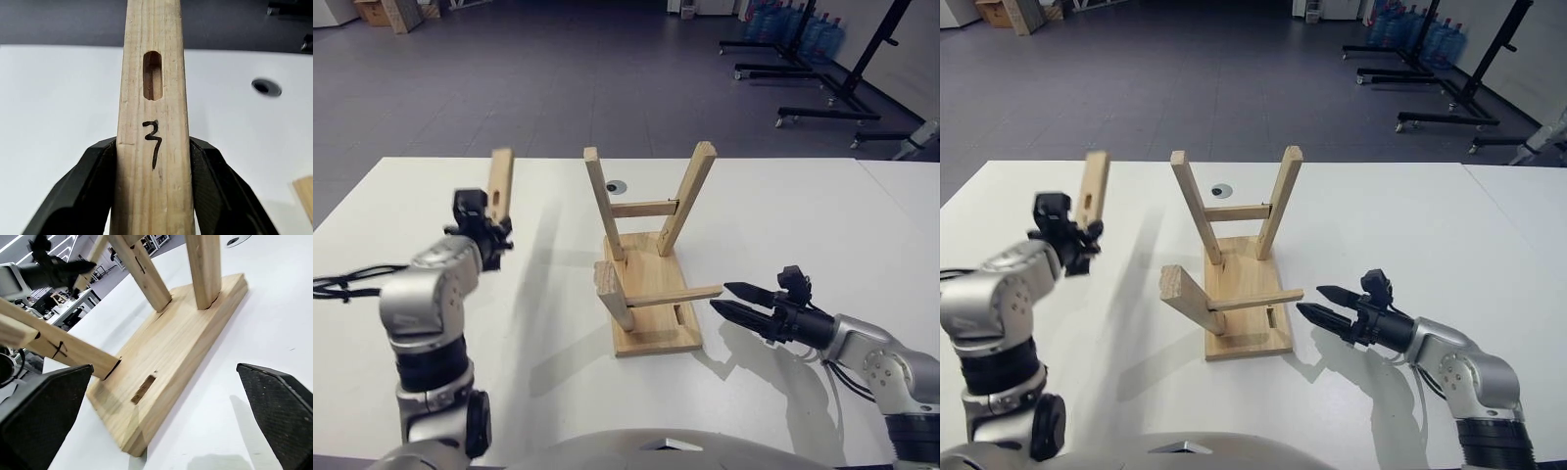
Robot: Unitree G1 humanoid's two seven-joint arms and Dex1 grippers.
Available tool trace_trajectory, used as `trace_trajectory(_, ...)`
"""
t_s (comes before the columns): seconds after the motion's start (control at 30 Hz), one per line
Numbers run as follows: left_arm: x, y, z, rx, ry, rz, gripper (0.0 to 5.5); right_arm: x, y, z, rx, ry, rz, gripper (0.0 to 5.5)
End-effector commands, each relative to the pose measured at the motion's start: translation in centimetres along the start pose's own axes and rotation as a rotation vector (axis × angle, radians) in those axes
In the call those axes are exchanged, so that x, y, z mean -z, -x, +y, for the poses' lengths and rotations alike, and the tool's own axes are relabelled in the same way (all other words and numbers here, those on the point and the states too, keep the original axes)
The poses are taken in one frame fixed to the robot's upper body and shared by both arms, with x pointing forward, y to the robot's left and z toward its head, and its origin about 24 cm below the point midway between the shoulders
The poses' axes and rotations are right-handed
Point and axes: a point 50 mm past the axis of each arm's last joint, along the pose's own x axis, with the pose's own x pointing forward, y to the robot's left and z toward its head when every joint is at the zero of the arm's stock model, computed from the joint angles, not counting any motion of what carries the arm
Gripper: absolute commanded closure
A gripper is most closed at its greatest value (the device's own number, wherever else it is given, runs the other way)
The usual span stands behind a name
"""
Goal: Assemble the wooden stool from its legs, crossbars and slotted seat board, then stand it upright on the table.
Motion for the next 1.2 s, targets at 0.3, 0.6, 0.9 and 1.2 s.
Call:
trace_trajectory(0.3,-12.4,7.7,-5.7,1.131,0.032,-0.665,3.45,-19.1,-1.5,7.7,-0.412,0.126,-0.455,0.10)
trace_trajectory(0.6,-9.3,6.4,-8.4,1.404,0.325,-0.420,3.45,-19.1,-3.6,12.2,-0.726,0.053,-0.419,0.10)
trace_trajectory(0.9,-6.5,6.9,-11.1,1.479,0.225,-0.289,3.45,-19.0,-6.9,13.0,-0.762,0.000,-0.385,0.10)
trace_trajectory(1.2,-5.7,6.9,-11.4,1.486,0.205,-0.272,3.45,-19.3,-7.6,14.0,-0.815,-0.032,-0.400,0.10)
